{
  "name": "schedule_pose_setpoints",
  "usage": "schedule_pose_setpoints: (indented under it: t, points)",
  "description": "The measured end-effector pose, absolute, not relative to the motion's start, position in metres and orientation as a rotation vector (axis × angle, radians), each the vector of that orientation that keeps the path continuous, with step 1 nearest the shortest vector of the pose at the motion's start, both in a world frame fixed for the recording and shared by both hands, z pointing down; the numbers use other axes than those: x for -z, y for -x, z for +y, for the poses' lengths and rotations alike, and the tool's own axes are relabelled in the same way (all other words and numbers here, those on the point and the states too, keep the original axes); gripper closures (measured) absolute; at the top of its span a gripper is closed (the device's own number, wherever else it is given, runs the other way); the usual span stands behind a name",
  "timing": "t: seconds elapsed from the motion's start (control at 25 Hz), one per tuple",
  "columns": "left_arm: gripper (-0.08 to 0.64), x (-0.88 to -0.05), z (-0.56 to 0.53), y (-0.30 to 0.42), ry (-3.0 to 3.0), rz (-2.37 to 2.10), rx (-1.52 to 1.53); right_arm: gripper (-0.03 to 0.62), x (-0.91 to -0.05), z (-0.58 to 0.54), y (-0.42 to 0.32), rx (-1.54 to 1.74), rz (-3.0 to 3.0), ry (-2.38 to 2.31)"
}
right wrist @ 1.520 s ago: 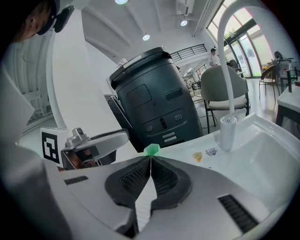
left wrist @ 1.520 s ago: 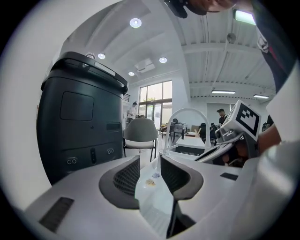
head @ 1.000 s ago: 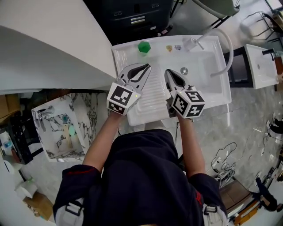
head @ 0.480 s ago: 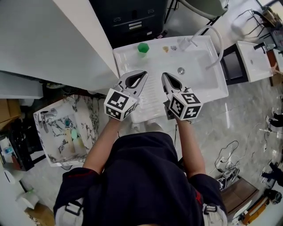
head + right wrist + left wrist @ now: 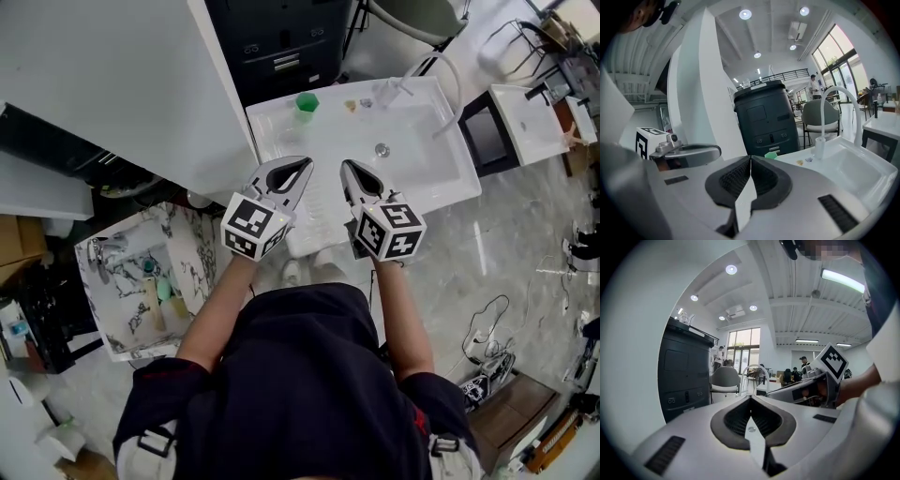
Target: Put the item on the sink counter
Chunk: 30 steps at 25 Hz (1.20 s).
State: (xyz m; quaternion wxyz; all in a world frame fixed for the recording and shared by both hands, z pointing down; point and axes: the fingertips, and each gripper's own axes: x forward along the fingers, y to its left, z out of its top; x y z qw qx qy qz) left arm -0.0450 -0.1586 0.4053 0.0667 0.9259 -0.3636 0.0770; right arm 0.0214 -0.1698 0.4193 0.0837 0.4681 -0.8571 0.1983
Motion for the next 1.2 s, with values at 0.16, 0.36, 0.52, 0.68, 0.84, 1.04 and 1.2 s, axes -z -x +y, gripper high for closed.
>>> schedule_pose_setpoints:
  t: [0.16, 0.36, 0.52, 0.68, 0.84, 1.04, 1.2]
  points:
    - [0.546, -0.402, -0.148, 0.052, -2.804, -1.077, -0.209, 0.557, -0.412, -0.161, -0.024, -0.536, -2.536, -1.451]
    - [0.546, -0.403, -0.132, 0.049, -2.82, -1.025, -0.186, 0.557, -0.407, -0.147, -0.024, -0.517, -2.528, -1.477]
    - [0.546, -0.398, -0.124, 0.045, -2.846, -0.999, -0.185, 0.557, -0.405, -0.141, -0.021, -0.524, -2.537, -1.482]
    - [0.546, -0.393, -0.121, 0.044, -2.856, -0.985, -0.177, 0.557, -0.398, -0.137, -0.023, -0.504, -2.547, -1.484]
    - [0.546, -0.39, -0.116, 0.037, -2.86, -0.976, -0.171, 0.557, -0.393, -0.129, -0.035, -0.493, -2.545, -1.512]
    - [0.546, -0.372, -0.098, 0.014, -2.913, -0.984, -0.176, 0.557, -0.386, -0.108, -0.057, -0.489, -2.534, -1.532]
    - [0.546, -0.361, -0.075, -0.009, -2.954, -0.978, -0.188, 0.557, -0.385, -0.09, -0.071, -0.495, -2.543, -1.529]
